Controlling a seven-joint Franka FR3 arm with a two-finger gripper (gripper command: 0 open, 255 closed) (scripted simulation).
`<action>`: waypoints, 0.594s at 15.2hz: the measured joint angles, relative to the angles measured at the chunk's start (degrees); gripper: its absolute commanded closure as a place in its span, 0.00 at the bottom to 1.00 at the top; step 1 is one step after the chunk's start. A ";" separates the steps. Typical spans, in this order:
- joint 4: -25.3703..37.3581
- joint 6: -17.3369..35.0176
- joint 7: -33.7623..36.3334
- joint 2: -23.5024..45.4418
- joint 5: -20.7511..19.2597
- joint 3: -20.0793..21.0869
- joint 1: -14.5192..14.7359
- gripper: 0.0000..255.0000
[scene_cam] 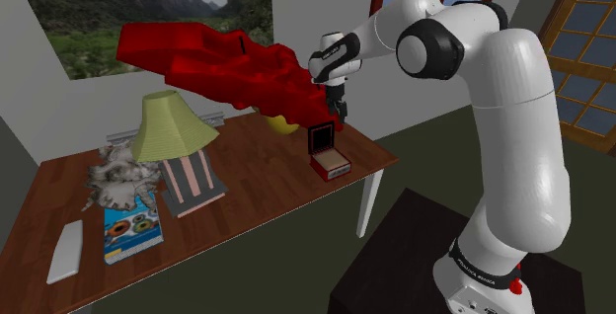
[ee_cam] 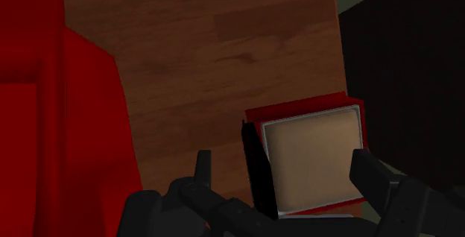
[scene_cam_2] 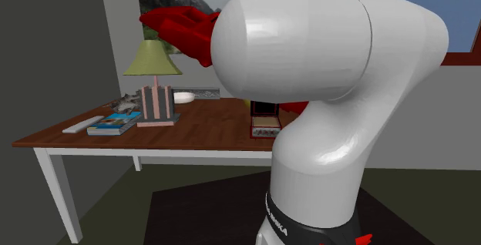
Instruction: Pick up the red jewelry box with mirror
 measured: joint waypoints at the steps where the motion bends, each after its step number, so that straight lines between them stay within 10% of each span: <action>1: 0.03 0.93 0.03 0.25 0.14 0.15 0.04 0.00; 6: -0.32 4.86 -0.55 2.62 0.89 1.18 -0.10 0.00; 7: -0.67 5.24 -0.51 3.43 0.92 1.30 -0.14 1.00; 9: -1.07 4.84 -0.46 3.84 0.94 1.28 -0.22 1.00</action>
